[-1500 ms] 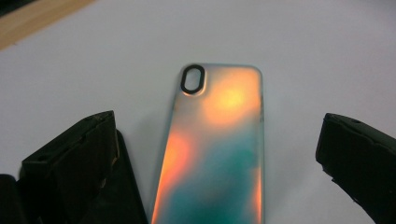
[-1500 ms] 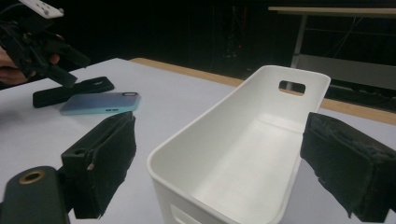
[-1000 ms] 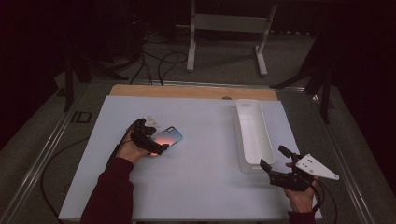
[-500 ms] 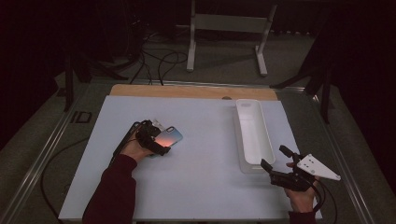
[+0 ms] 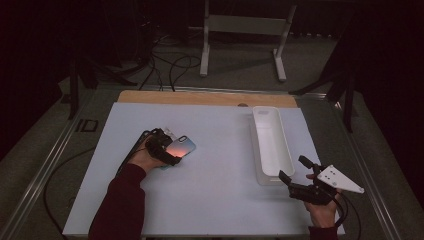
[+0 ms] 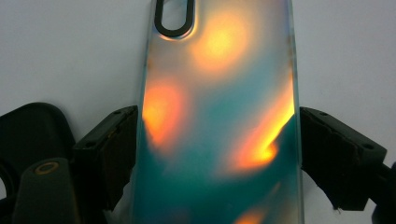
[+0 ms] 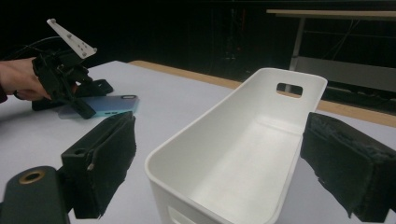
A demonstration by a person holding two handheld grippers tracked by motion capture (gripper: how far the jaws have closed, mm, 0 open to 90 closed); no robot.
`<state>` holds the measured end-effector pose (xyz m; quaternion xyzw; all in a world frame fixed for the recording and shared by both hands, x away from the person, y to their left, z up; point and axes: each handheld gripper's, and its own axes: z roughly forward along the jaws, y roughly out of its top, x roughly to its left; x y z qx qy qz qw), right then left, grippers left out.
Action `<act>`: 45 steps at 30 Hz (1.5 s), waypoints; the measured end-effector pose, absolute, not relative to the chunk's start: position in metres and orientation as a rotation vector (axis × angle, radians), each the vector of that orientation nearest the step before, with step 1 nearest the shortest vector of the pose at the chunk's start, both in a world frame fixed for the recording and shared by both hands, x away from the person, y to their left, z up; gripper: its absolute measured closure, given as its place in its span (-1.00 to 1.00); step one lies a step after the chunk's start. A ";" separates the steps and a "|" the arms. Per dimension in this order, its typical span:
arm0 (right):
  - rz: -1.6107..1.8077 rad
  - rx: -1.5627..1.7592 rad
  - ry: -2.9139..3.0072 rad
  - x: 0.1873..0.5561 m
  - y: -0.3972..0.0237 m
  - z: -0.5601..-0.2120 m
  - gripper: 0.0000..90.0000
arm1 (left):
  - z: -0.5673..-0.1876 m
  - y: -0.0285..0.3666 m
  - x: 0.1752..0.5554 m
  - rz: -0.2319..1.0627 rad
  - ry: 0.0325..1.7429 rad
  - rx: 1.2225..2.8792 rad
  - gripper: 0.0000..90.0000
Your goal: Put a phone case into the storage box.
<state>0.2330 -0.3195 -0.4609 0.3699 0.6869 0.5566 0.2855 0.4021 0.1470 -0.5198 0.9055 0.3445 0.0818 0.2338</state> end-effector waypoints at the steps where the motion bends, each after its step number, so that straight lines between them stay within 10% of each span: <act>1: 1.488 0.988 1.837 0.233 -0.319 -0.461 -0.78 | -0.520 0.146 0.402 0.224 0.950 2.488 -0.62; 45: 1.470 1.067 1.925 0.249 -0.311 -0.453 -0.77 | -0.437 0.102 0.364 0.408 0.701 2.233 -0.62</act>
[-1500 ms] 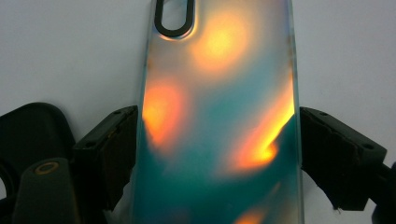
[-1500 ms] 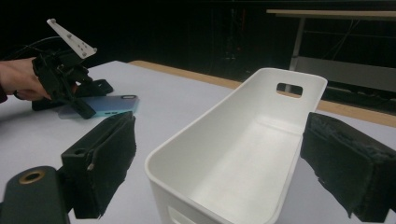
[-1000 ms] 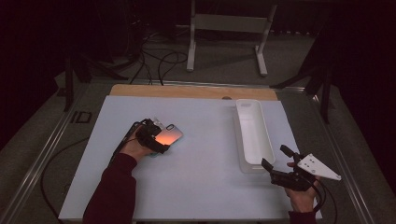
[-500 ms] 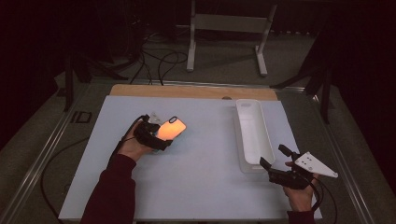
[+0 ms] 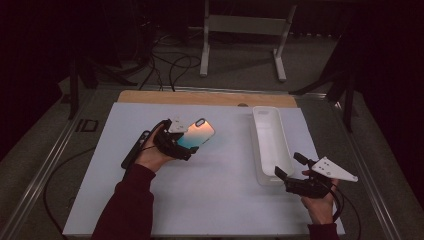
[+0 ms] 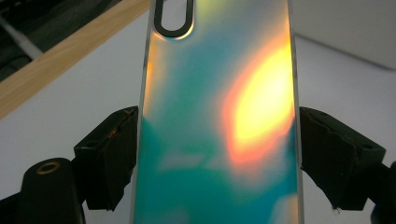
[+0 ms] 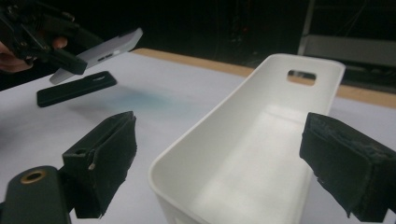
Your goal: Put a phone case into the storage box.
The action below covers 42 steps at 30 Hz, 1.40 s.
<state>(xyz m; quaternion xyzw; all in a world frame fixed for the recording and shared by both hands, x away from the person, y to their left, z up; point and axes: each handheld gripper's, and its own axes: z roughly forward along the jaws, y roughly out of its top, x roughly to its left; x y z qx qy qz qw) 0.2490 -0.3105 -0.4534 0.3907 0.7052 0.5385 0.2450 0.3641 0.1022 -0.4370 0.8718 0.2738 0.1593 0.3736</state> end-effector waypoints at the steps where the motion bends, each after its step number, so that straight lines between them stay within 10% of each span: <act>1: 1.476 1.072 1.929 0.250 -0.310 -0.454 -0.77 | -0.435 0.098 0.363 0.413 0.684 2.236 -0.62; 42: 1.560 1.071 2.022 0.281 -0.260 -0.426 -0.79 | -0.409 -0.021 0.320 0.450 0.282 2.238 -0.62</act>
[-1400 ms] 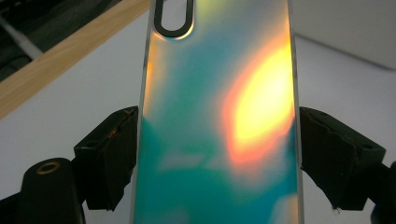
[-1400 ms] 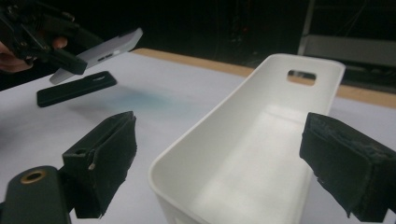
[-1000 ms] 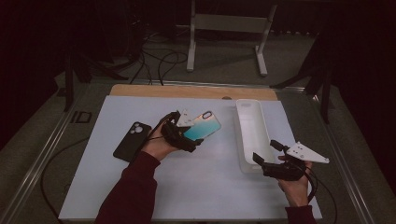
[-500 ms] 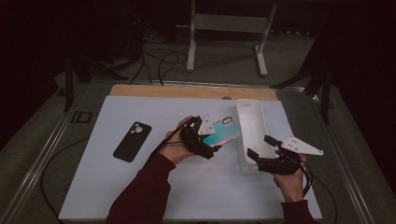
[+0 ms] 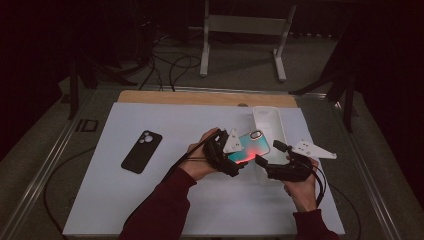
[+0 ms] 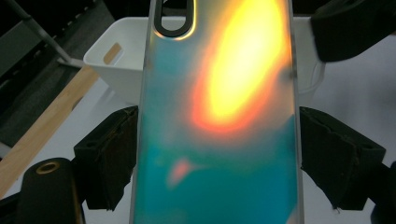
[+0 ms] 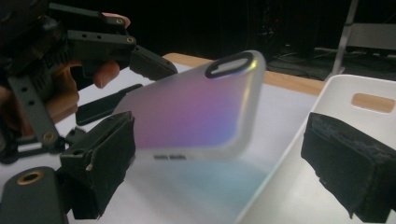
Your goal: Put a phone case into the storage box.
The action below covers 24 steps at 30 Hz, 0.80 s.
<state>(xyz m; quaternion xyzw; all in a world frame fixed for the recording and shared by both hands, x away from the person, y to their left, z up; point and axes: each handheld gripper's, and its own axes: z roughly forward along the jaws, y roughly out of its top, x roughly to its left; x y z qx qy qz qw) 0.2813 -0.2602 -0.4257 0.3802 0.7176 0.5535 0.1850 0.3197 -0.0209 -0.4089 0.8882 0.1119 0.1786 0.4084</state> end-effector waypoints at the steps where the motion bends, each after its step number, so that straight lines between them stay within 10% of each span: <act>1: 1.565 1.074 2.025 0.282 -0.260 -0.426 -0.79 | -0.408 -0.023 0.318 0.446 0.273 2.231 -0.62; 5: 1.583 1.099 2.031 0.284 -0.257 -0.425 -0.76 | -0.407 -0.027 0.316 0.431 0.251 2.213 -0.62; 13: 1.641 1.163 2.061 0.284 -0.252 -0.424 -0.01 | -0.407 -0.031 0.314 0.434 0.247 2.190 -0.62; 24: 1.675 1.276 2.089 0.287 -0.249 -0.428 0.28 | -0.415 -0.030 0.318 0.425 0.271 2.206 -0.62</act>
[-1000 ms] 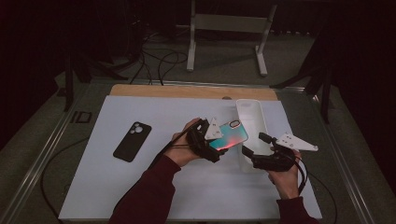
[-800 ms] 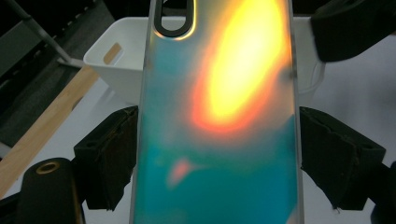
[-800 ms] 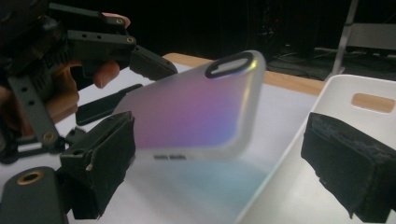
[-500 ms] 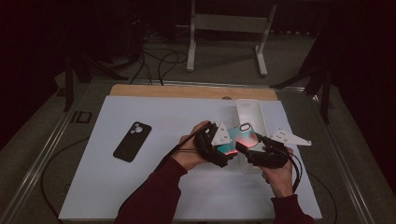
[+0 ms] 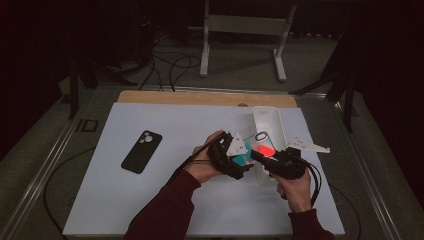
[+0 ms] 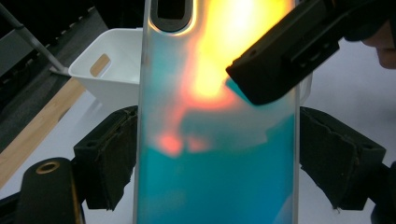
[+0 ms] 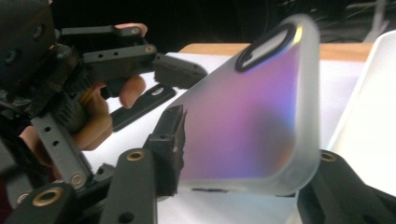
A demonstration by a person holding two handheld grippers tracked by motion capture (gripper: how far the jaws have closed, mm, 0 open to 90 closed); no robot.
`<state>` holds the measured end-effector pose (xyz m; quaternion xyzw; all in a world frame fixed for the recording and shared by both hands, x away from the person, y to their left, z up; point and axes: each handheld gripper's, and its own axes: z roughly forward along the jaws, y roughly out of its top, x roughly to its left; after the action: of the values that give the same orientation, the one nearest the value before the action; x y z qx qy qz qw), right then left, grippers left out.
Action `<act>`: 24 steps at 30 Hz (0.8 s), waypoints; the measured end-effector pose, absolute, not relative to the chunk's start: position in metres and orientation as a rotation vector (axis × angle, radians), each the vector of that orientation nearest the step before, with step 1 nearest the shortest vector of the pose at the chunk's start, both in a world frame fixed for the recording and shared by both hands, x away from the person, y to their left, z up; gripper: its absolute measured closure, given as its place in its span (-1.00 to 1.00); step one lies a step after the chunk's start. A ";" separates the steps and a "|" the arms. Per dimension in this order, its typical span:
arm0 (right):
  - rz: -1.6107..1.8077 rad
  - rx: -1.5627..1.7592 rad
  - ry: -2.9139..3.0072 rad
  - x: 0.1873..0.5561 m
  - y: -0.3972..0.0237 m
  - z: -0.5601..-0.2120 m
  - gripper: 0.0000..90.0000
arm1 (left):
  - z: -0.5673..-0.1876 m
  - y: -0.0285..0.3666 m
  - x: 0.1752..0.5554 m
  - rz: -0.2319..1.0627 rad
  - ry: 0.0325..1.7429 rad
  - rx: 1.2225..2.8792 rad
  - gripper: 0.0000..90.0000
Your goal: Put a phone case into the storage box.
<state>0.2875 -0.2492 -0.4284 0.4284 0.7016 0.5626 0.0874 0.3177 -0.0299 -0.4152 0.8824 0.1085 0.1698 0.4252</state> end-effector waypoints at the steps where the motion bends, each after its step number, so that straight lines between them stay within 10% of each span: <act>1: 1.681 1.275 2.092 0.287 -0.248 -0.428 0.35 | -0.416 -0.030 0.318 0.423 0.274 2.206 -0.62; 9: 1.699 1.243 2.094 0.286 -0.242 -0.426 0.79 | -0.421 -0.034 0.320 0.428 0.296 2.222 -0.62; 24: 1.634 1.181 2.060 0.285 -0.235 -0.417 0.84 | -0.427 -0.022 0.323 0.388 0.335 2.189 -0.70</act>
<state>0.2855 -0.2354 -0.4167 0.4063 0.7088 0.5620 0.1293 0.3233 -0.0224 -0.4269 0.8781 0.1344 0.1557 0.4321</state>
